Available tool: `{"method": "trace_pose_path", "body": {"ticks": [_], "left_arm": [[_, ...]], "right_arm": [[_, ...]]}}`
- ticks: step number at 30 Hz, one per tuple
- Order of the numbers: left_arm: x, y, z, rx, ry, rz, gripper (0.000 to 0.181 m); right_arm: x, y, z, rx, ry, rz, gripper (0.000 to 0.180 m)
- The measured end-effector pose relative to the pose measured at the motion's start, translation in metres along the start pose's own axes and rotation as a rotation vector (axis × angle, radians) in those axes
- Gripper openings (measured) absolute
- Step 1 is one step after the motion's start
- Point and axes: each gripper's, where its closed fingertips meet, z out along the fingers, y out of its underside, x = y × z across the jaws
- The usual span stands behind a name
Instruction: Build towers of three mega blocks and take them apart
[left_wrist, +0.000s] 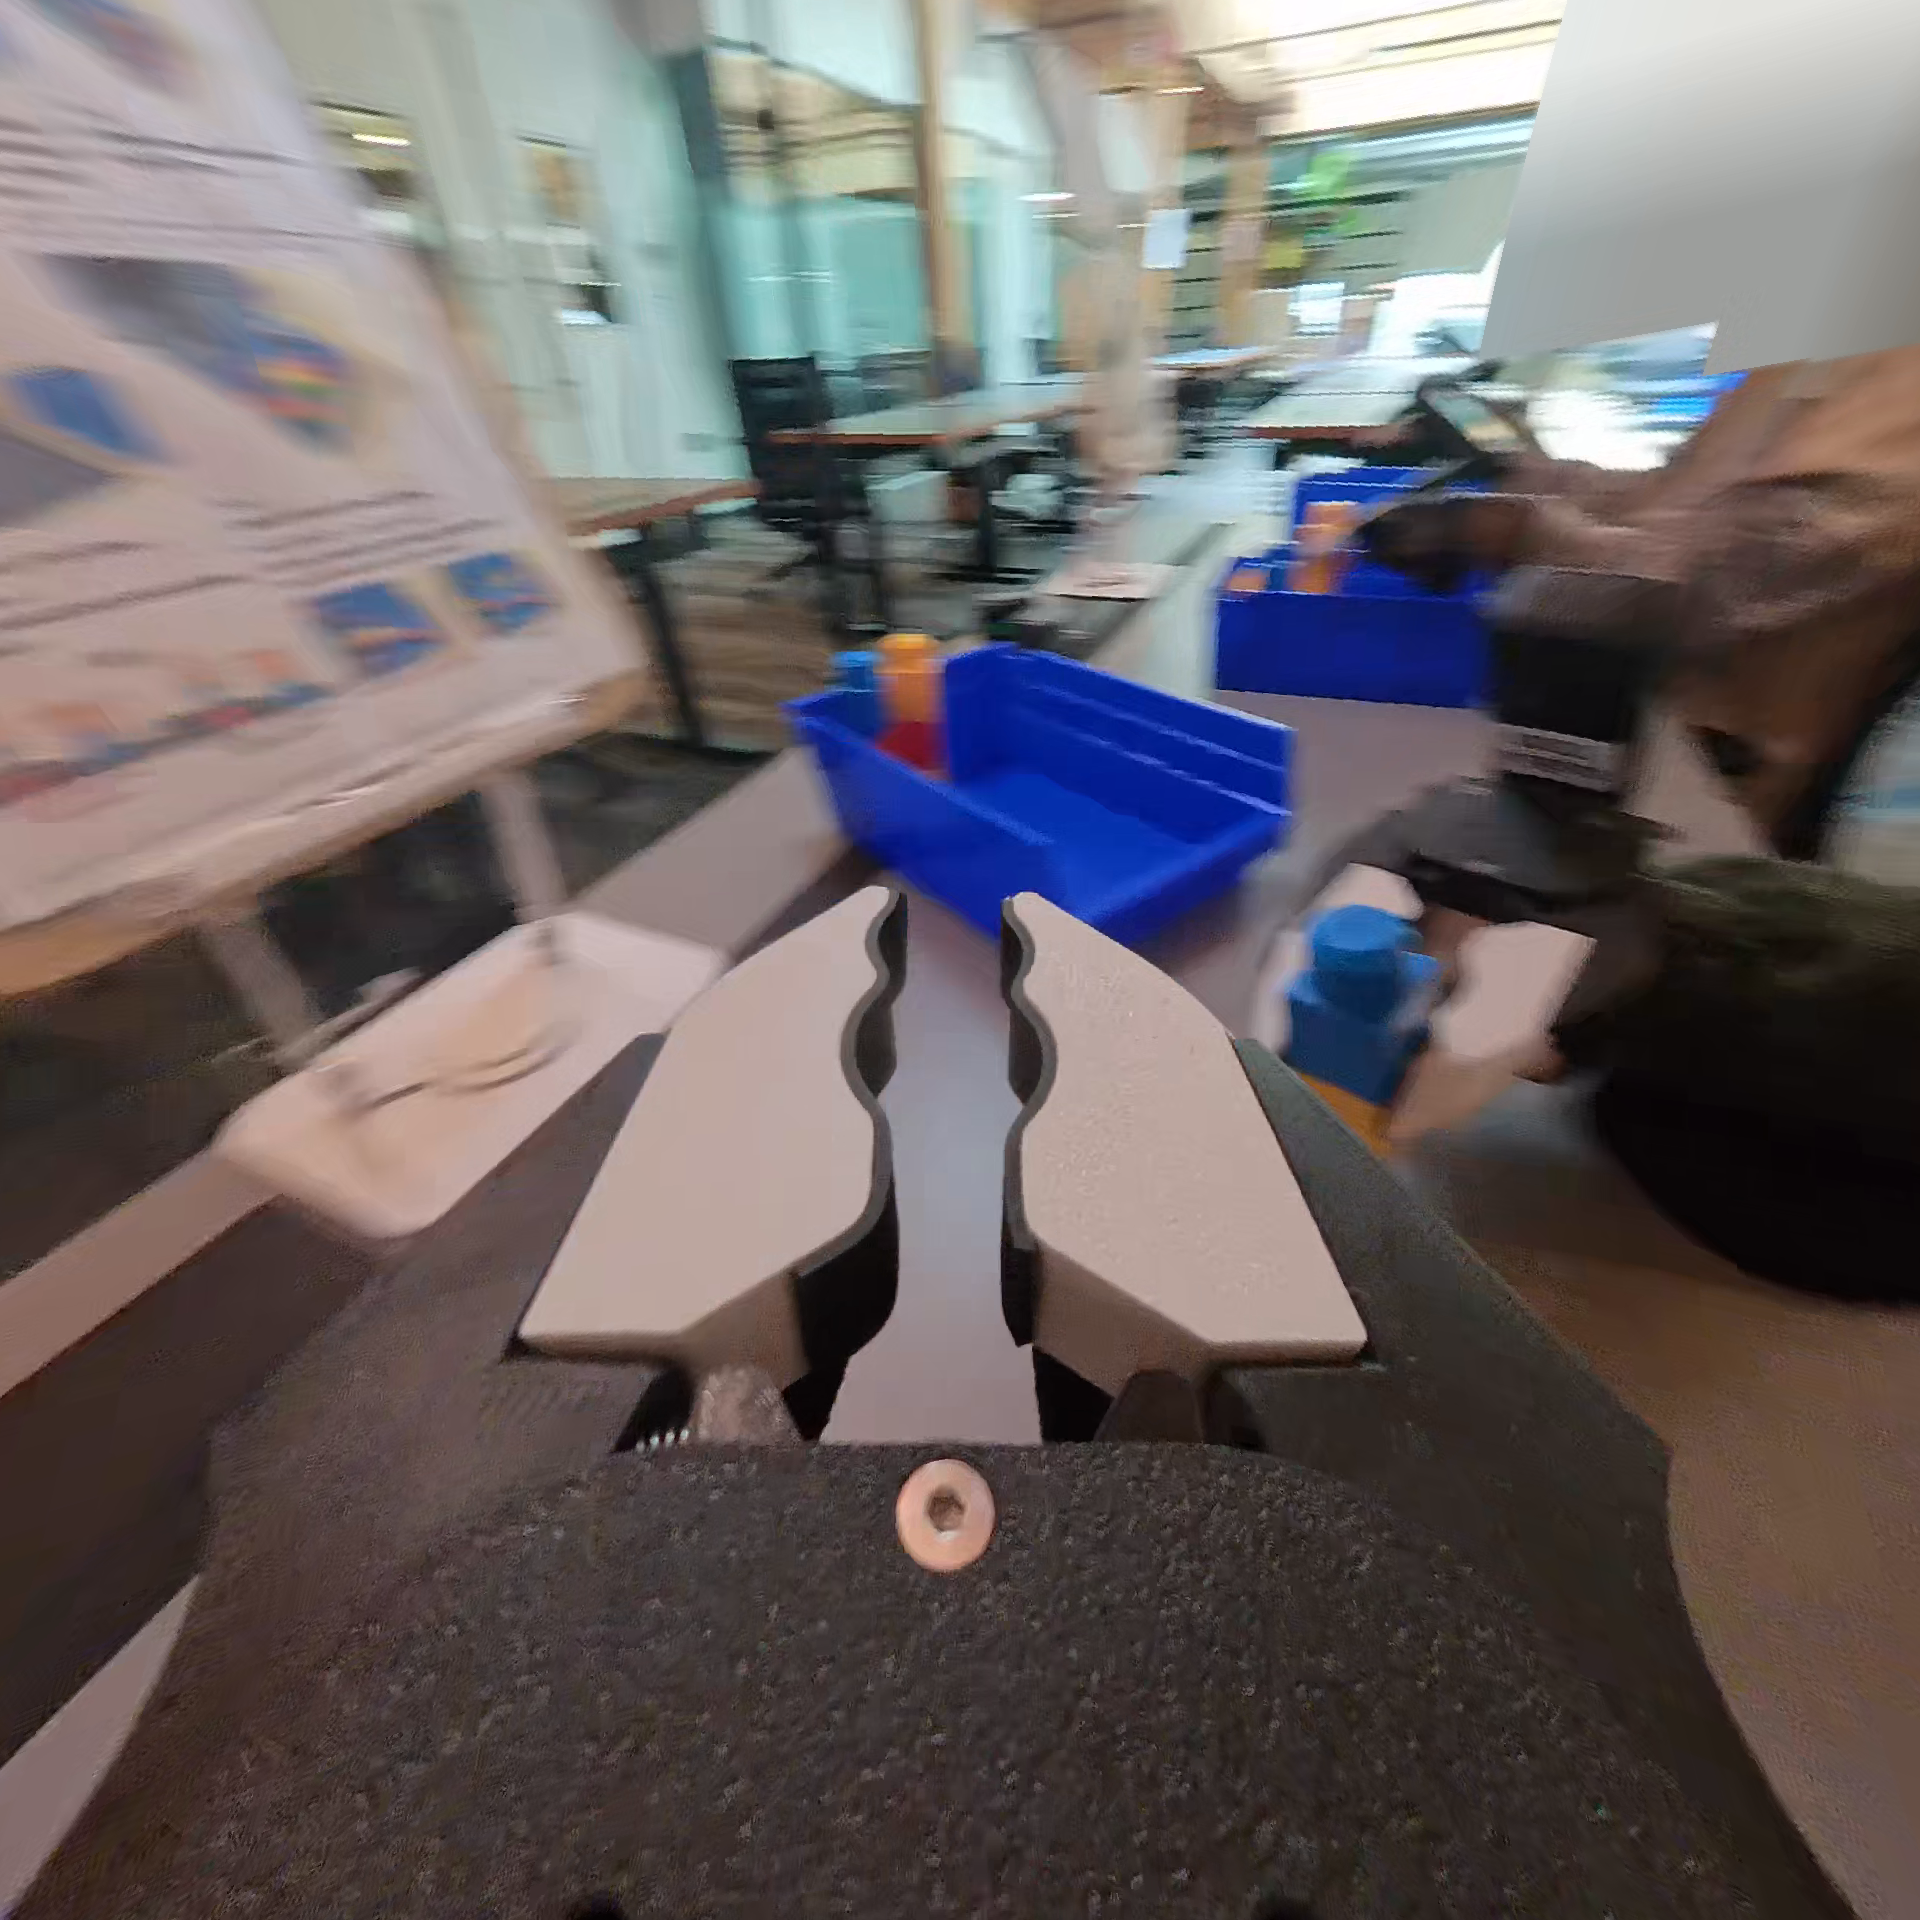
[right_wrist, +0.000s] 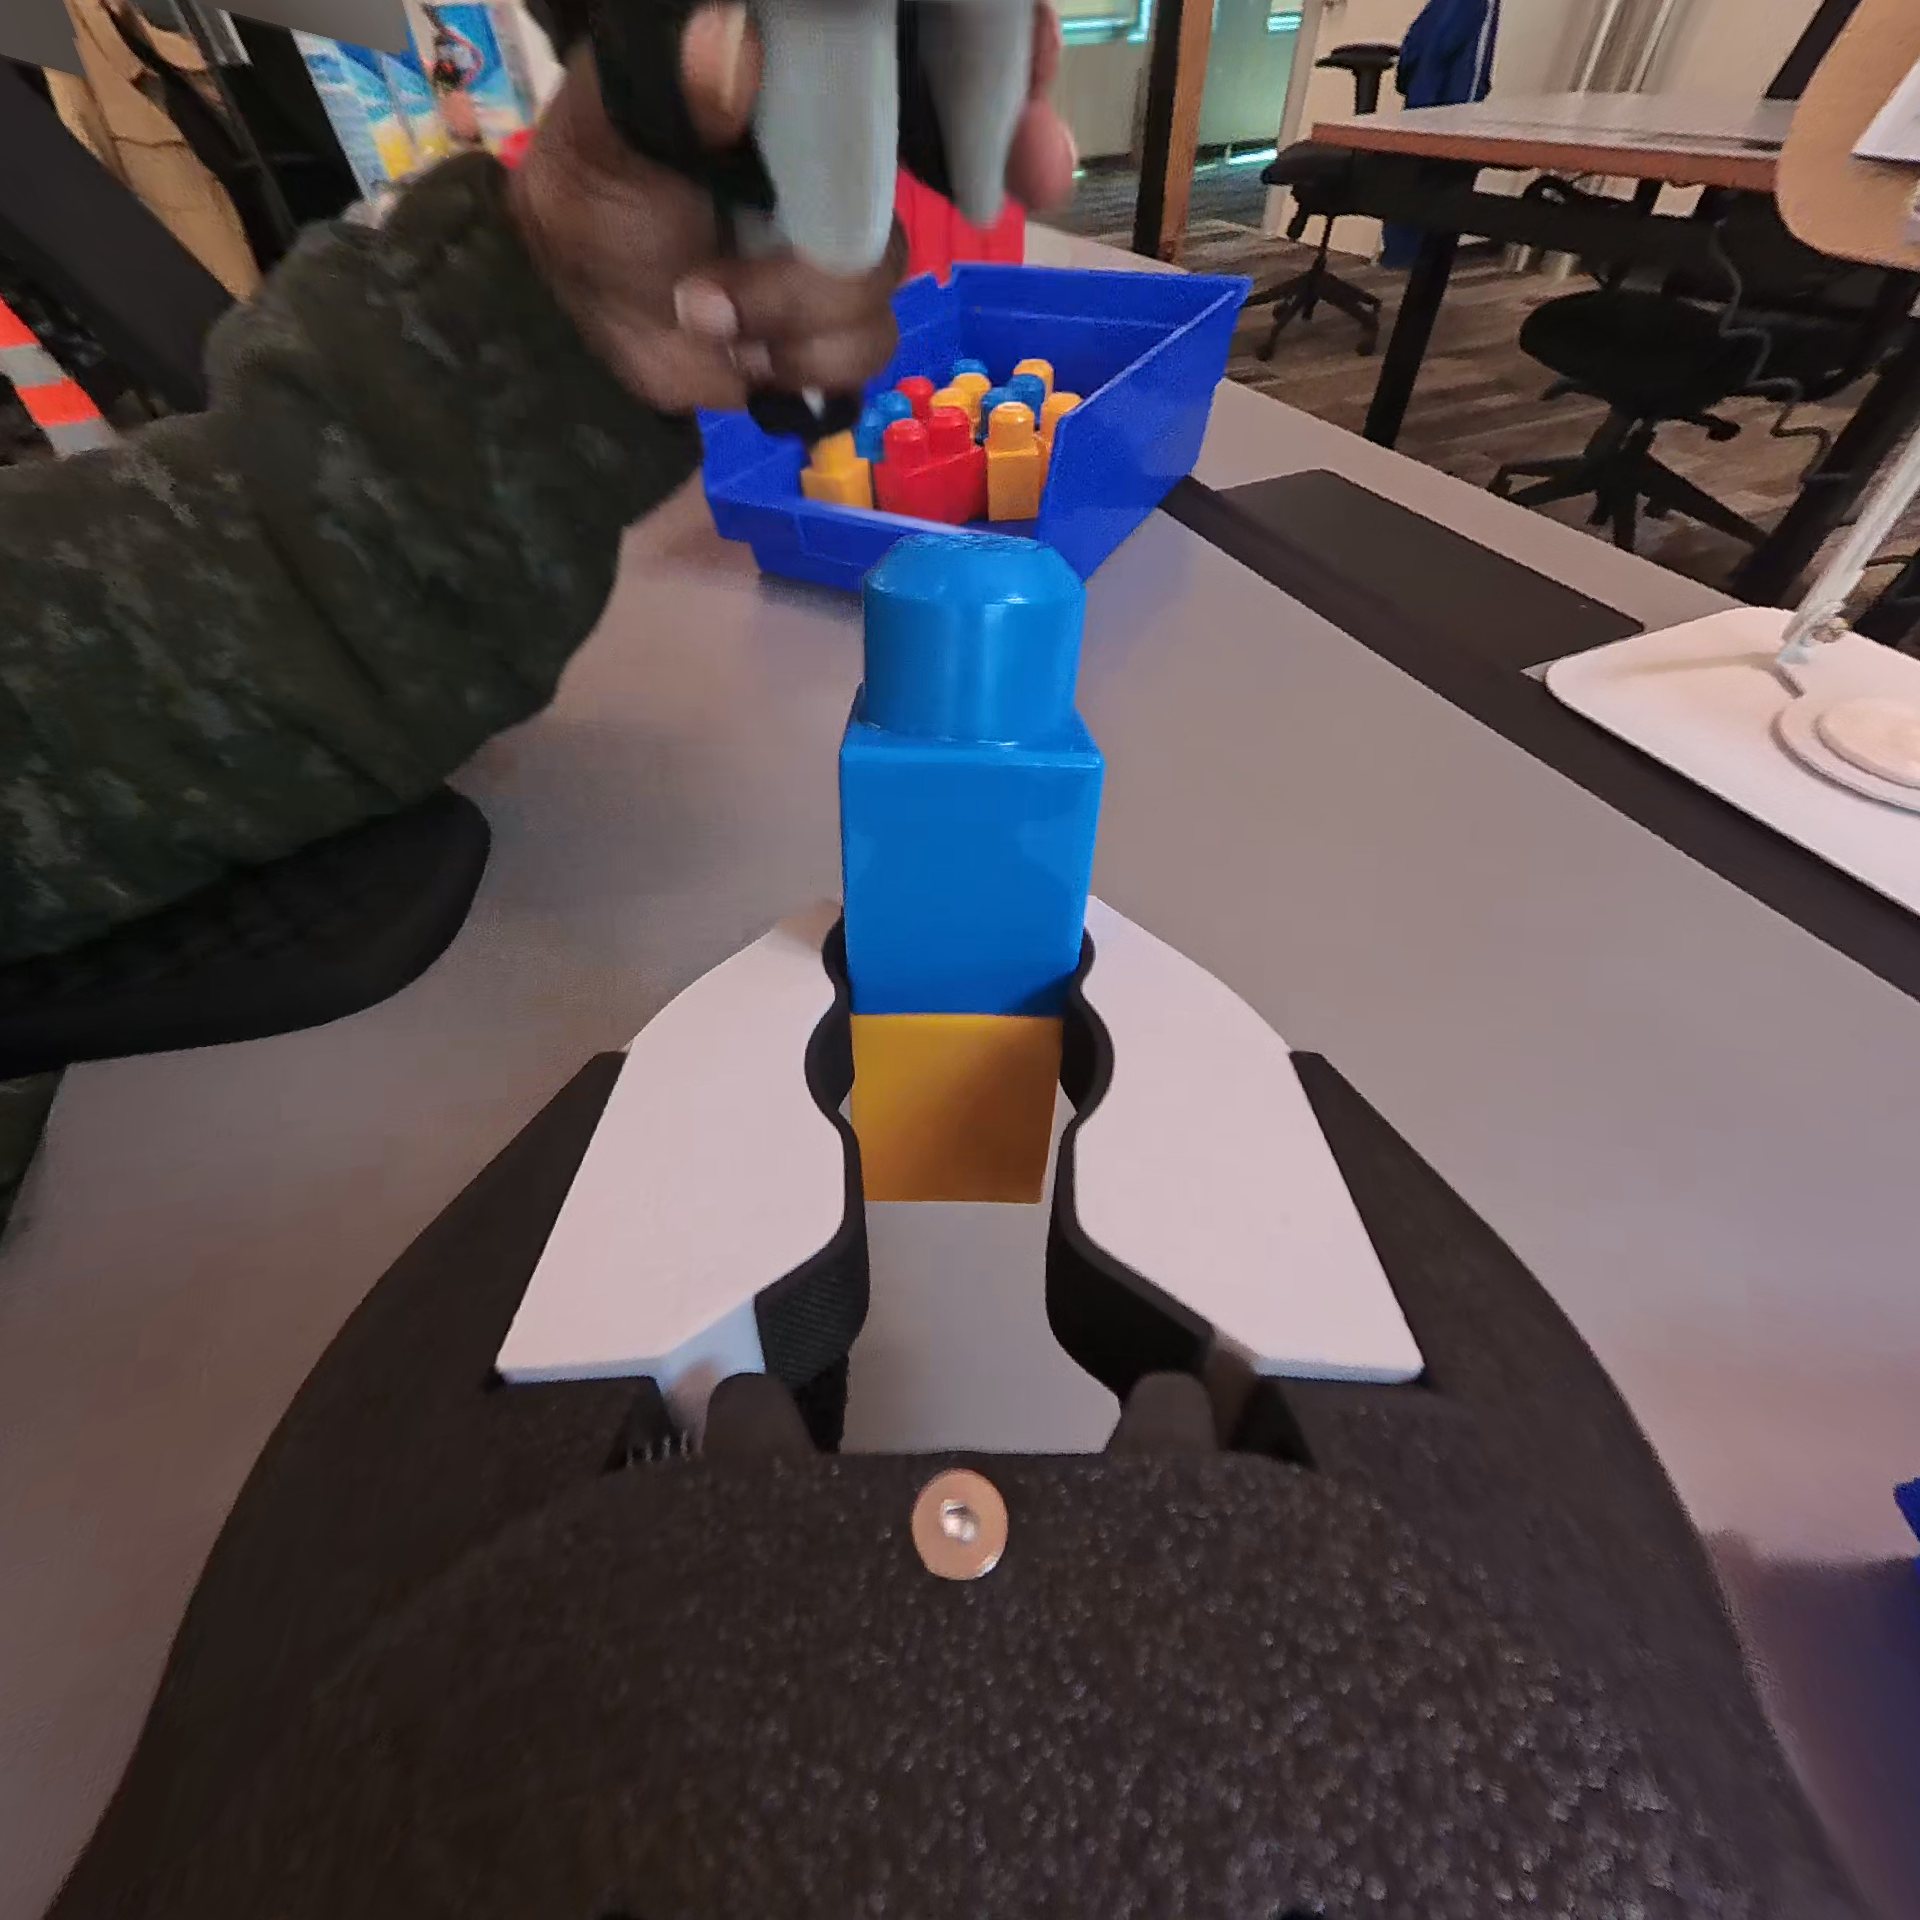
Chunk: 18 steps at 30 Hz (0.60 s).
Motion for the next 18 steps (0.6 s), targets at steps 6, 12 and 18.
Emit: {"method": "trace_pose_path", "body": {"ticks": [6, 12, 18], "left_arm": [[-0.151, 0.031, -0.149, -0.177, -0.827, -0.149, 0.017], [-0.184, 0.143, -0.240, -0.789, -1.127, -0.318, 0.033], [-0.188, 0.197, -0.239, -0.973, -1.124, -0.457, 0.048]], "right_arm": [[0.004, 0.007, 0.004, -0.021, 0.009, 0.029, 0.037], [-0.003, 0.017, 0.011, -0.076, -0.016, 0.021, 0.037], [-0.007, 0.016, 0.011, -0.080, -0.041, 0.034, 0.037]]}}
